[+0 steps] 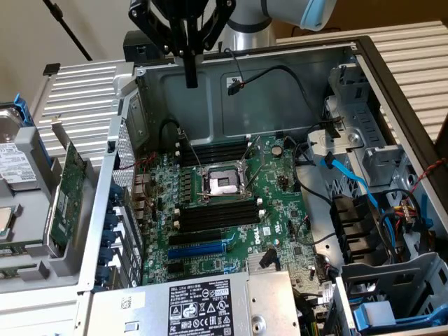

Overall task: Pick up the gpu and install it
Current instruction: 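Reach for the gpu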

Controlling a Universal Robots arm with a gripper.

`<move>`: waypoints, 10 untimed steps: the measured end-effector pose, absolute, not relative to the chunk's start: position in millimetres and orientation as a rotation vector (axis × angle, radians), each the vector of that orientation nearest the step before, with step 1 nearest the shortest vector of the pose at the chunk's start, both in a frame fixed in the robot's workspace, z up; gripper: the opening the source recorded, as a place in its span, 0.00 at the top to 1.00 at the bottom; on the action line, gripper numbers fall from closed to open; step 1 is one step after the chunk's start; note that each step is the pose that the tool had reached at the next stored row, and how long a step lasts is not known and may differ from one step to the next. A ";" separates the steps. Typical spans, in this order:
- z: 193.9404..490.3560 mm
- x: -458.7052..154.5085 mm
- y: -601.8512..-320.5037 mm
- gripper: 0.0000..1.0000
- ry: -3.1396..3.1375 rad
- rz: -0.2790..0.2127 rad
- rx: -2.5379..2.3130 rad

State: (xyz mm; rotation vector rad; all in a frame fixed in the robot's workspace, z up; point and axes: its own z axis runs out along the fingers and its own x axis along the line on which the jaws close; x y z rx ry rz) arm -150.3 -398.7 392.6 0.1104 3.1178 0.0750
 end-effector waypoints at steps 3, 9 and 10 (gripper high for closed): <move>392.7 -164.0 -398.7 0.89 3.118 0.075 0.110; 392.6 -190.9 -398.7 0.89 3.118 0.075 0.110; 392.7 -195.3 -398.7 0.89 3.118 0.075 0.110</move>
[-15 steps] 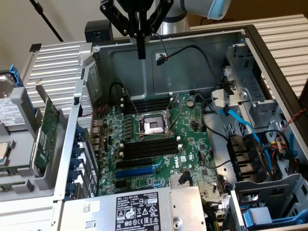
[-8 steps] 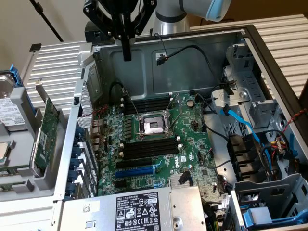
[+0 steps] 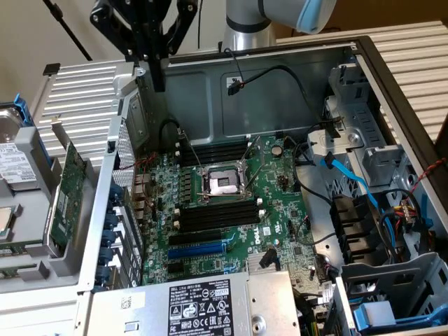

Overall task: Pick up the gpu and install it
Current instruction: 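Reach for the gpu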

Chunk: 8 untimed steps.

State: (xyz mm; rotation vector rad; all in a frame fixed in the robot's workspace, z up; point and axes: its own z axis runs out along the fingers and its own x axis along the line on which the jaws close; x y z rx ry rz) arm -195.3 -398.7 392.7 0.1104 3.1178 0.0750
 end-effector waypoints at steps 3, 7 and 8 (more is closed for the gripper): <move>392.7 -208.3 -398.7 0.89 3.118 0.075 0.110; 392.8 -223.5 -398.7 0.89 3.118 0.075 0.110; 392.7 -228.0 -398.7 0.89 3.118 0.075 0.111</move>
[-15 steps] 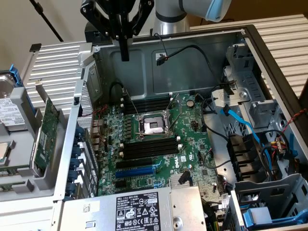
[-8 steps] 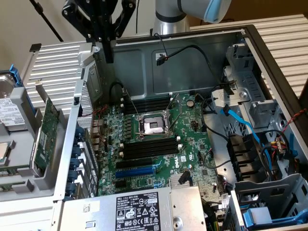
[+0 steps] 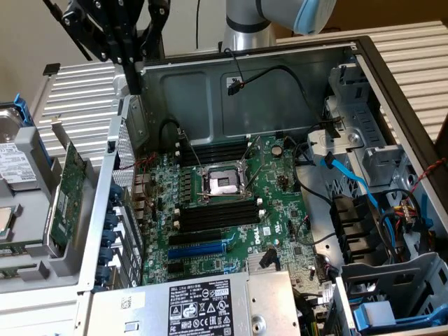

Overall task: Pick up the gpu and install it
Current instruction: 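Reach for the gpu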

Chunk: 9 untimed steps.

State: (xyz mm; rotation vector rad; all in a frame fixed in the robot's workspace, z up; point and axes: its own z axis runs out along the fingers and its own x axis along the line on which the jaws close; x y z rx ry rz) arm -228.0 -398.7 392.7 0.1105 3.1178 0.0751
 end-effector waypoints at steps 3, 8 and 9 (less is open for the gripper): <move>392.7 -241.6 -398.7 0.89 3.118 0.075 0.110; 392.7 -264.2 -398.7 0.89 3.118 0.075 0.110; 392.7 -269.0 -398.7 0.89 3.118 0.075 0.111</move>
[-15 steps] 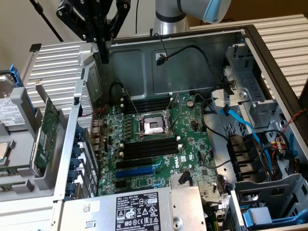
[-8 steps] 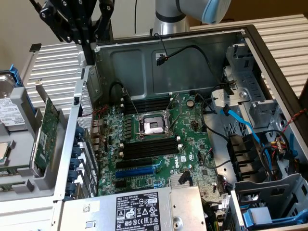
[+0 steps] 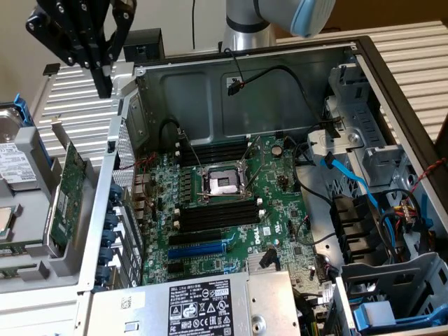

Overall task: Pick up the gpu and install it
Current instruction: 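Reach for the gpu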

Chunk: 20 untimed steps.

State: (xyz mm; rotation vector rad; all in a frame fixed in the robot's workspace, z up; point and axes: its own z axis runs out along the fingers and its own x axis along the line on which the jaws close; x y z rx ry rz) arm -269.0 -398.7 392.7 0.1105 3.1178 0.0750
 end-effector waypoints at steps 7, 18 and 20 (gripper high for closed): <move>392.7 -300.9 -398.7 0.89 3.118 0.075 0.110; 392.7 -350.7 -399.9 0.89 3.118 0.075 0.110; 392.7 -360.0 -400.5 0.89 3.118 0.075 0.110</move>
